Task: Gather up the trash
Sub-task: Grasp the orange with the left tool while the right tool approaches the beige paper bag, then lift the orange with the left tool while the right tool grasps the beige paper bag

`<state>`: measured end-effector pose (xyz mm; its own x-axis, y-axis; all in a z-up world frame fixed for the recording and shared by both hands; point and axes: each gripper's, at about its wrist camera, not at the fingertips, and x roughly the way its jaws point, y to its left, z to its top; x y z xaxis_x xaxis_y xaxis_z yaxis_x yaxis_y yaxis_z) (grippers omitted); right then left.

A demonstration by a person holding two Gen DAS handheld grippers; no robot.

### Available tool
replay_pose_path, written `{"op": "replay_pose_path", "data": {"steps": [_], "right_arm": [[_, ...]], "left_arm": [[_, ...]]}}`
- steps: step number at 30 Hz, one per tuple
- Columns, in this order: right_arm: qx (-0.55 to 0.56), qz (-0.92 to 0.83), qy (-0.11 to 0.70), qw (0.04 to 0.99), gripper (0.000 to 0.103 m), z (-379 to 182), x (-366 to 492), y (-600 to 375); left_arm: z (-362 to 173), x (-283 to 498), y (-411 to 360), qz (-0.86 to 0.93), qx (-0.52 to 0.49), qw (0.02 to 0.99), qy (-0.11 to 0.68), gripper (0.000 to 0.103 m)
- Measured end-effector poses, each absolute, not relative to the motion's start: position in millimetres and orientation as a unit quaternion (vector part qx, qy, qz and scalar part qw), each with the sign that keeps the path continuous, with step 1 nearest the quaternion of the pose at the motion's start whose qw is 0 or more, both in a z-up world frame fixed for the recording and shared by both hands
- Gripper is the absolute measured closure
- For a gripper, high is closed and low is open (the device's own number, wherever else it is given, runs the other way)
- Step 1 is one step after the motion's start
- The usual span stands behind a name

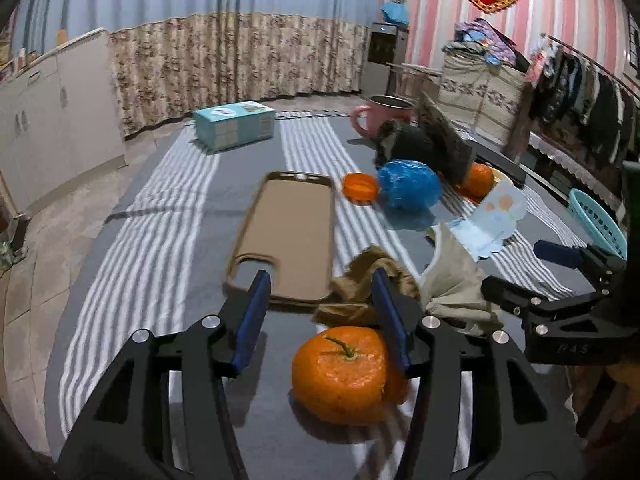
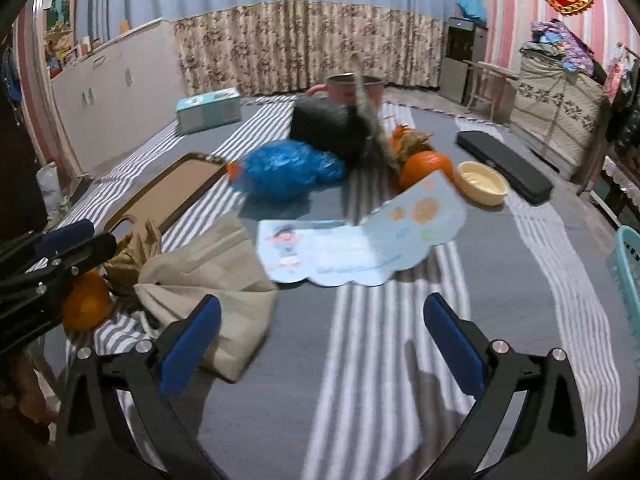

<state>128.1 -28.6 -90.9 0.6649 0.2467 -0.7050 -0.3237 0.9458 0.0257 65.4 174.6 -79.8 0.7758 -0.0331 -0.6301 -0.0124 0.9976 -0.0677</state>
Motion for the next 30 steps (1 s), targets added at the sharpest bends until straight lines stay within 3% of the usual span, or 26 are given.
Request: {"op": "replay_pose_path", "data": {"steps": [3,5,8,9,11,12,15,20,30], "right_arm": [[-0.056,0.169,0.384,0.906,0.004,-95,127,-17],[-0.063,0.169,0.391,0.903,0.005,-99,129,-13],[-0.051,0.185,0.401,0.896,0.018,-105,130,-11],[-0.048,0.190,0.399,0.896,0.026,-104,129,-11],[-0.047,0.208,0.394,0.894,0.053,-102,126,-10],[-0.044,0.220,0.393,0.892,0.075,-101,124,-9],[-0.044,0.221,0.382,0.896,0.094,-97,122,-11],[-0.021,0.194,0.365,0.910,0.098,-85,127,-43],[-0.002,0.125,0.355,0.926,0.097,-70,142,-118]], "left_arm": [[-79,60,184,0.010,-0.040,0.944,0.327,0.041],[-77,58,191,0.020,-0.043,0.945,0.323,0.040],[-76,59,191,0.033,-0.033,0.948,0.314,0.040],[-76,61,191,0.035,-0.031,0.949,0.313,0.040],[-78,63,191,0.037,-0.040,0.948,0.315,0.040],[-78,62,191,0.036,-0.043,0.948,0.314,0.040],[-79,63,188,0.041,-0.044,0.949,0.311,0.040],[-78,61,185,0.044,-0.047,0.950,0.307,0.031],[-73,59,172,0.039,-0.039,0.952,0.302,0.023]]}}
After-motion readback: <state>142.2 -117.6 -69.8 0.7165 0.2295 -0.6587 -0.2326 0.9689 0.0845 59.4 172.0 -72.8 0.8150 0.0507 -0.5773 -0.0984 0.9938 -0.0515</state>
